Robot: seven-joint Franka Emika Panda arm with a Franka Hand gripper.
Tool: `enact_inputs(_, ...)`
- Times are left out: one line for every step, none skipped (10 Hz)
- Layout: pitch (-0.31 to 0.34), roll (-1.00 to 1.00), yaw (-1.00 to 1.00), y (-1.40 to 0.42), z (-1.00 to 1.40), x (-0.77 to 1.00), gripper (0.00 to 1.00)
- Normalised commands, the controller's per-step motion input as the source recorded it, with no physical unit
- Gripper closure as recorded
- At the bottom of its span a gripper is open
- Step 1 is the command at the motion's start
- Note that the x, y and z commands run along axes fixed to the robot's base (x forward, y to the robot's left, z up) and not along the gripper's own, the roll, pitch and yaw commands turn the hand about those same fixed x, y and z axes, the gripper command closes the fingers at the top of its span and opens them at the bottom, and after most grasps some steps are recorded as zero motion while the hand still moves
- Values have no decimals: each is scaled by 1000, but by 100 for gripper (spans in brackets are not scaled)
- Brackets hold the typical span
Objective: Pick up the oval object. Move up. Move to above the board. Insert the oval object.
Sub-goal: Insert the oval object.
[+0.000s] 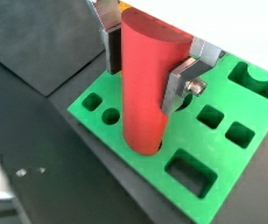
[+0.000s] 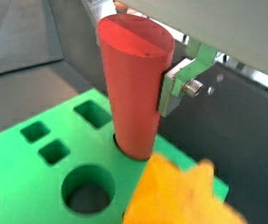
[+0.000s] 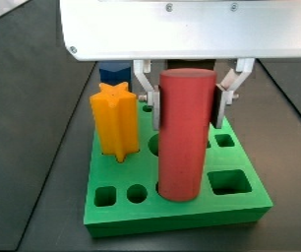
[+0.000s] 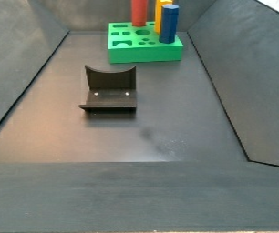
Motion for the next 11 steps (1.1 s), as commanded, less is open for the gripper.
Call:
enact_inputs(-1, -134, -37, 283, 103, -351, 100)
enact_inputs(-33, -187, -37, 300, 189, -431, 100)
enact_inputs(-139, 1, 0, 97, -286, -366, 100)
enact_inputs(-176, 209, 0, -20, -377, -563, 100)
enact_inputs(-141, 253, 49, -483, -269, -349, 100)
enact_inputs(-111, 500, 100, -457, -349, -394, 100)
enact_inputs(-11, 500, 126, -297, 0, -397, 100)
enact_inputs(-11, 500, 137, -257, 0, -386, 100)
enact_inputs(-123, 500, 220, -526, -266, -363, 100)
enact_inputs(-164, 257, 240, -634, -691, -60, 100)
enact_inputs(-144, 131, 406, -457, -823, 111, 100)
